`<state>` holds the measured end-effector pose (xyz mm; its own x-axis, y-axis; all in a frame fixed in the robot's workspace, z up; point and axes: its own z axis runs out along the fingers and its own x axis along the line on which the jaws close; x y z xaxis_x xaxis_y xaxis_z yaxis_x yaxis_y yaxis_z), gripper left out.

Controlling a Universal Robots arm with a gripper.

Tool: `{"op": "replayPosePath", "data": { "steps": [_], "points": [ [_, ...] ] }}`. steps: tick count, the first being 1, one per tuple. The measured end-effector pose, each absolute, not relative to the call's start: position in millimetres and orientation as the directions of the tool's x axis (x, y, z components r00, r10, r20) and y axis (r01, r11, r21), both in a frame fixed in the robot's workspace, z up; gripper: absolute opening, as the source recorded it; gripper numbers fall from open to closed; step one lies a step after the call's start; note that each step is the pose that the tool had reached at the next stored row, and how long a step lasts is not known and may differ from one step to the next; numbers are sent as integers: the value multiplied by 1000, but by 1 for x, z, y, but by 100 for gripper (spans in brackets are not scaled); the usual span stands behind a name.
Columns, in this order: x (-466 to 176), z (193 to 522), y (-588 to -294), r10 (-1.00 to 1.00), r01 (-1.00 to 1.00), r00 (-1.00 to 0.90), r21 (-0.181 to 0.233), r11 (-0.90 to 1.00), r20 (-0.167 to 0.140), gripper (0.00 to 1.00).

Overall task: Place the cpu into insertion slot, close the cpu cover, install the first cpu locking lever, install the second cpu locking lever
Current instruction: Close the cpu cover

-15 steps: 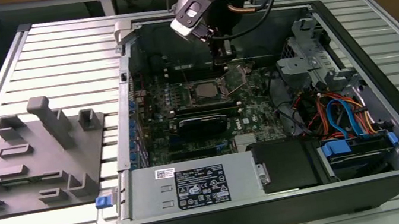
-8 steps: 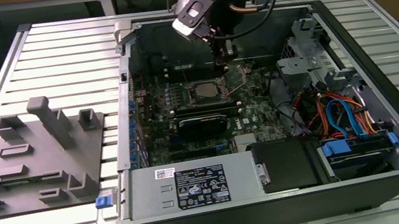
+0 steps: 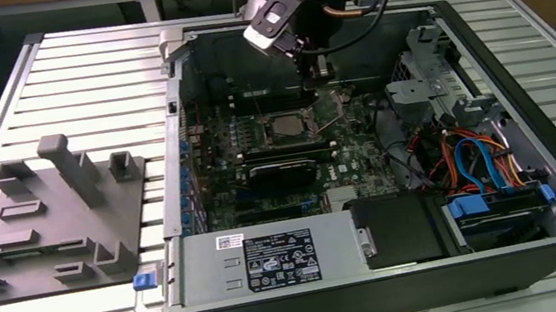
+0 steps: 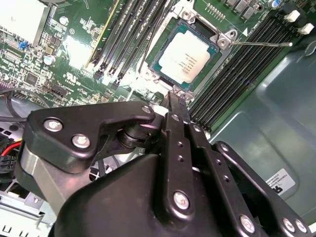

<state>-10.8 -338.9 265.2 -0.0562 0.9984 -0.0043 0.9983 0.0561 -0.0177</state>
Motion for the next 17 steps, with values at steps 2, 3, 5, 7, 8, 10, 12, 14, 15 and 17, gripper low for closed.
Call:
{"op": "replayPosePath", "data": {
  "steps": [2,3,5,7,8,10,12,14,15,17],
  "points": [
    [-10,265,-339,998,998,-56,-18,56,-4,10],
    [-10,265,-339,998,998,-56,-18,56,-4,10],
    [-10,265,-339,998,998,-56,-18,56,-5,10],
    [-10,265,-339,998,998,-56,-18,56,-5,10],
    [-10,265,-339,998,998,-56,-18,56,-5,10],
    [-9,265,-339,998,998,-56,-18,56,-5,10],
    [-8,265,-339,998,998,-56,-18,56,-5,10],
    [-6,265,-339,998,998,-56,-18,56,-5,10],
    [-6,265,-339,998,998,-56,-18,56,-5,10],
    [-4,264,-339,998,998,-56,-18,56,-5,10]
  ]
}}
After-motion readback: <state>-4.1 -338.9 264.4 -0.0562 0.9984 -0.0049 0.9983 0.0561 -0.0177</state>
